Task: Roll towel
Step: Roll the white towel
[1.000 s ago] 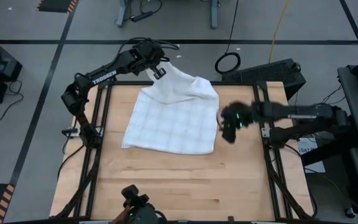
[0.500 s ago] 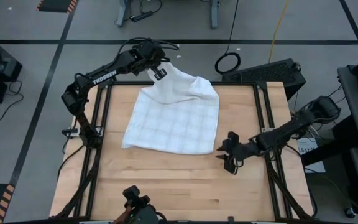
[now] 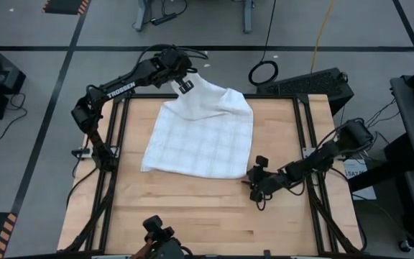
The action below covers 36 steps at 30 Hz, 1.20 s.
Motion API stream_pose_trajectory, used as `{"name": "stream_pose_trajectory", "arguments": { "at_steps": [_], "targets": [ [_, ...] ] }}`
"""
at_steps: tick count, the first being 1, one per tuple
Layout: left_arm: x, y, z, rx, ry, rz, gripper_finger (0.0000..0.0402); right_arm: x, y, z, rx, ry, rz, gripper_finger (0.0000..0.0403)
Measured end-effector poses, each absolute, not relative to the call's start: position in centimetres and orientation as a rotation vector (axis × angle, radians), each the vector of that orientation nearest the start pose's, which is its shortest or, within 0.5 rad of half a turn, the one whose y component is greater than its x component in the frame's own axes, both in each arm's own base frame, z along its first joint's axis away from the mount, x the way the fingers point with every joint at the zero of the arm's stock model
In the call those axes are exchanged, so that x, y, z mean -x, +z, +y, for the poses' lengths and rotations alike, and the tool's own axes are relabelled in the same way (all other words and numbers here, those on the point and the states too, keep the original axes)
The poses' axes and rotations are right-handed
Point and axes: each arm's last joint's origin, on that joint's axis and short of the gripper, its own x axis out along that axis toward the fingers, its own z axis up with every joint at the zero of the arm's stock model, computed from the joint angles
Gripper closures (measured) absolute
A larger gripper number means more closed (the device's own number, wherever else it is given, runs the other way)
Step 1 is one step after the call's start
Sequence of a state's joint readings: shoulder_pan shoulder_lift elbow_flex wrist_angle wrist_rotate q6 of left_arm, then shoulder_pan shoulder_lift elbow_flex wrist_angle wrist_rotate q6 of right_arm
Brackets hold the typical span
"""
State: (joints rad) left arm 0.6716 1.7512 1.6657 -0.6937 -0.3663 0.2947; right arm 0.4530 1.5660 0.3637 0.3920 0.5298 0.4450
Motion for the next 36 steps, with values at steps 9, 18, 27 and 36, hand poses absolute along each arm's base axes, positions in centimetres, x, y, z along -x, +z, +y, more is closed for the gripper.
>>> {"name": "stream_pose_trajectory", "arguments": {
  "at_steps": [9, 18, 27, 36],
  "targets": [
    [-29.4, 33.5, 24.7, -0.132, 0.852, 0.945, 0.0391, -21.2, 10.1, 8.8, -0.217, -0.207, 0.644, 0.0392],
    [-29.4, 33.6, 24.7, -0.137, 0.852, 0.94, 0.0391, -21.0, 15.1, 7.7, -0.704, 0.072, 0.611, 0.0399],
    [-29.4, 33.6, 24.7, -0.153, 0.845, 0.946, 0.0391, -18.6, 15.7, 4.0, -0.667, -0.185, 0.738, 0.0402],
    [-29.4, 33.6, 24.7, -0.154, 0.844, 0.947, 0.0391, -17.6, 14.5, 2.4, -0.491, -0.411, 0.801, 0.0381]
  ]
}}
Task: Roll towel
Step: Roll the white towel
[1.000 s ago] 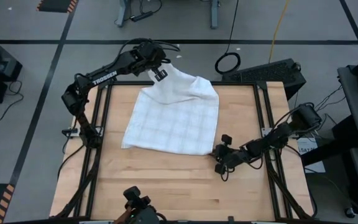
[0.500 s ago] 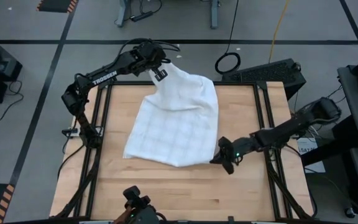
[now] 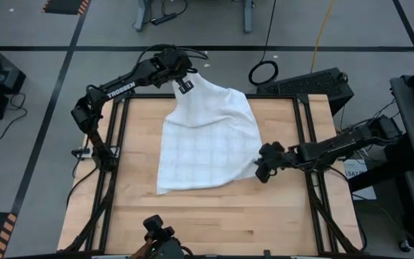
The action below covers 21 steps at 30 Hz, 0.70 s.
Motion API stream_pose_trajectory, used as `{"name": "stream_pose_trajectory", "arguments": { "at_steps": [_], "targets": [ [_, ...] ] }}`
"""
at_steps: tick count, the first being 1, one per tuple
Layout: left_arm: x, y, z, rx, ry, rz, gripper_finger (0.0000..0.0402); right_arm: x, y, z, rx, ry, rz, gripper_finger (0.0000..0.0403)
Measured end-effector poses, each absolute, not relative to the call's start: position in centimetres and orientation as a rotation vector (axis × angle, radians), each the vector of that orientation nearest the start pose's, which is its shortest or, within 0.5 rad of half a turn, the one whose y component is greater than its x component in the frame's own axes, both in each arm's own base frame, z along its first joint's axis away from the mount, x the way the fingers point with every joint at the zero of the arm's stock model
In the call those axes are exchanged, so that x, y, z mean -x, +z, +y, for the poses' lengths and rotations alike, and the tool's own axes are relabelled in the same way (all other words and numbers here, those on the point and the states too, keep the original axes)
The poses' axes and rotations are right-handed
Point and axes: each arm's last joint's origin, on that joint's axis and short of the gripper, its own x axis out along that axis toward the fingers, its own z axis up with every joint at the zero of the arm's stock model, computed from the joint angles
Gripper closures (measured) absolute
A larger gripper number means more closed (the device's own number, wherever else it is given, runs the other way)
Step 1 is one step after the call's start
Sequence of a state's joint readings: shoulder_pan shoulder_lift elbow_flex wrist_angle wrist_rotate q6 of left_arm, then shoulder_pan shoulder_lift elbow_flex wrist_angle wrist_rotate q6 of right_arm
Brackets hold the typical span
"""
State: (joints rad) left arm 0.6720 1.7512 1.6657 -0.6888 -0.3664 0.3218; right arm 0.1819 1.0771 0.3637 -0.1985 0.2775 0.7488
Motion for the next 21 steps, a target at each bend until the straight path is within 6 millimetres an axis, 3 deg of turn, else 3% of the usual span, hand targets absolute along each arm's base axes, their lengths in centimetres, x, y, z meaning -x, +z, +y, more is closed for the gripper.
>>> {"name": "stream_pose_trajectory", "arguments": {
  "at_steps": [10, 21],
  "targets": [
    [-29.7, 33.3, 24.1, -0.137, 0.76, 0.964, 0.0391, -16.4, 14.0, 5.0, -0.598, -0.302, 0.955, 0.0303],
    [-29.8, 33.3, 24.0, -0.166, 0.745, 0.977, 0.0391, -15.1, 14.1, 7.9, -0.488, -0.226, 0.933, 0.0324]
  ]
}}
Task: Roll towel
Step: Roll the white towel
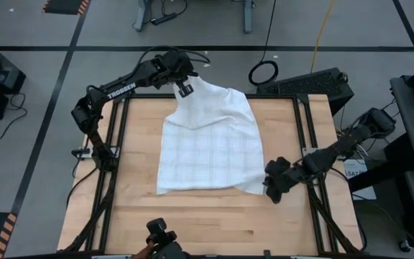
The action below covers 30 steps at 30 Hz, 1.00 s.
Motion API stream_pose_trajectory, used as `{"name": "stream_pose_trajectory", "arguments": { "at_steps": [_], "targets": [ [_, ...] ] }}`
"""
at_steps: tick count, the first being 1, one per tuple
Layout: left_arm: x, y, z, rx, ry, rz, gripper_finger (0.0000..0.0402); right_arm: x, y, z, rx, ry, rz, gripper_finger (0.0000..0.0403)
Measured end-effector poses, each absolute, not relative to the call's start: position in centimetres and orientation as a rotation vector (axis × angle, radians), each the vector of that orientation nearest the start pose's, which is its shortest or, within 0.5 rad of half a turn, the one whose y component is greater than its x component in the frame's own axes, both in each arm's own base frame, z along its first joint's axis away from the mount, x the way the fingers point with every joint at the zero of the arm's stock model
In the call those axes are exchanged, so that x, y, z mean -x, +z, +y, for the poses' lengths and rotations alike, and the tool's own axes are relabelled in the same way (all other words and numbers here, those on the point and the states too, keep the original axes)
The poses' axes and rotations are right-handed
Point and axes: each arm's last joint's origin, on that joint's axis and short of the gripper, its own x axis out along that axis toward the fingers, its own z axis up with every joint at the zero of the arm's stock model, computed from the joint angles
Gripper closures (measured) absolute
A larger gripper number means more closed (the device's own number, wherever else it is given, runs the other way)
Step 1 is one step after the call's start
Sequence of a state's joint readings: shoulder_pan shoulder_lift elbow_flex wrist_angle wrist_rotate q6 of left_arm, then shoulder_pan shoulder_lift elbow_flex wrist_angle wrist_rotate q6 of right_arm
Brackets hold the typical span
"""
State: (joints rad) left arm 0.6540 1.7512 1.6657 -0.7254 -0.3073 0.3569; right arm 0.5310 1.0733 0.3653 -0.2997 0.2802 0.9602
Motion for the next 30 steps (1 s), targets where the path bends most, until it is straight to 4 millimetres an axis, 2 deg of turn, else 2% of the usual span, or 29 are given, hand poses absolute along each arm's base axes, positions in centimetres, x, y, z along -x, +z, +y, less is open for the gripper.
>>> {"name": "stream_pose_trajectory", "arguments": {
  "at_steps": [6, 9, 14, 21, 25, 30],
  "targets": [
    [-29.8, 33.3, 23.9, -0.179, 0.737, 0.986, 0.0391, -16.4, 15.6, 9.9, -0.396, -0.179, 0.6, 0.0345],
    [-29.8, 33.3, 23.9, -0.18, 0.737, 0.986, 0.0391, -17.4, 15.4, 10.8, -0.34, -0.145, 0.526, 0.0356],
    [-29.8, 33.3, 23.9, -0.179, 0.737, 0.987, 0.0391, -17.9, 12.8, 11.4, -0.339, -0.179, 0.622, 0.0377],
    [-29.8, 33.2, 23.9, -0.178, 0.734, 0.993, 0.0391, -18.3, 9.7, 12.4, -0.377, -0.132, 0.758, 0.0398],
    [-29.7, 33.1, 23.8, -0.173, 0.724, 1.006, 0.0391, -18.2, 9.6, 13.2, -0.463, 0.0, 0.849, 0.0402],
    [-29.7, 33.1, 23.8, -0.17, 0.717, 1.007, 0.0391, -17.1, 10.8, 13.7, -0.488, 0.124, 0.943, 0.0402]
  ]
}}
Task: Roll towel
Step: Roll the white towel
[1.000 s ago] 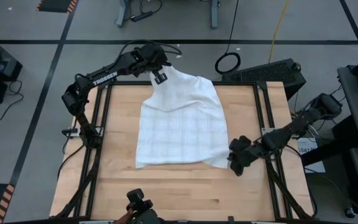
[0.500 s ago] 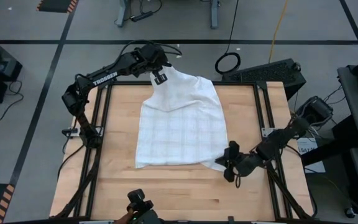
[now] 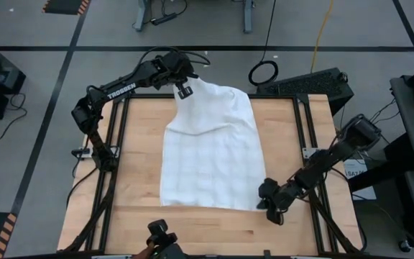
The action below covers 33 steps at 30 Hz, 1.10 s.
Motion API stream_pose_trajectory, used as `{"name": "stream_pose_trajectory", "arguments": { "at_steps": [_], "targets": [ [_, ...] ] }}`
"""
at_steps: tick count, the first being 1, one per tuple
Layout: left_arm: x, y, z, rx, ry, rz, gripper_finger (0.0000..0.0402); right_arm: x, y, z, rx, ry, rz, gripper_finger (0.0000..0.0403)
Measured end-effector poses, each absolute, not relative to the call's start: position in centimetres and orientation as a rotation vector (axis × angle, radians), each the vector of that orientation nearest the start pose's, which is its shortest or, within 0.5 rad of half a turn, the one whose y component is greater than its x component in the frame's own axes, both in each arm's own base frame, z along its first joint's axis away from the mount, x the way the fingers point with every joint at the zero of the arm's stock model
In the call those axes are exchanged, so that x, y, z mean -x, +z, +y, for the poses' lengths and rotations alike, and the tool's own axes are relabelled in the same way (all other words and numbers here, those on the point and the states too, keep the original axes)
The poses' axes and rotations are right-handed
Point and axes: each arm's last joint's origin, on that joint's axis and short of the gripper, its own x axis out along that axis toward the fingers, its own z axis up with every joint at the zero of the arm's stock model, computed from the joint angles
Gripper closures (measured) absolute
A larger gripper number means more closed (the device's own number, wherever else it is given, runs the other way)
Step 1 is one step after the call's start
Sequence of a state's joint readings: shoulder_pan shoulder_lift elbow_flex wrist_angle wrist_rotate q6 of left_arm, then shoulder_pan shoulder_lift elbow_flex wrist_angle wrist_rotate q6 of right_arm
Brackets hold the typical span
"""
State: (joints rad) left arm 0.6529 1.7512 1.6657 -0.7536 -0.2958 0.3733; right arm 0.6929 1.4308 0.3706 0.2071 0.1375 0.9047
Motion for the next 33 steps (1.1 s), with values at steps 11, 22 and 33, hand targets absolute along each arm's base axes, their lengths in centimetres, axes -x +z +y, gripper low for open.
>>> {"name": "stream_pose_trajectory", "arguments": {
  "at_steps": [11, 22, 33],
  "targets": [
    [-30.4, 32.2, 21.0, -0.093, 0.521, 1.096, 0.0391, -17.1, 15.5, 11.5, -0.356, -0.067, 0.607, 0.0403],
    [-33.3, 31.5, 13.7, -0.075, 0.345, 1.159, 0.0391, -19.6, 18.9, 3.2, -0.201, -0.464, 0.404, 0.0403],
    [-35.7, 27.3, 2.8, -0.151, 0.276, 1.164, 0.0391, -21.8, 23.9, -7.8, 0.014, -0.532, 0.523, 0.0403]
  ]
}}
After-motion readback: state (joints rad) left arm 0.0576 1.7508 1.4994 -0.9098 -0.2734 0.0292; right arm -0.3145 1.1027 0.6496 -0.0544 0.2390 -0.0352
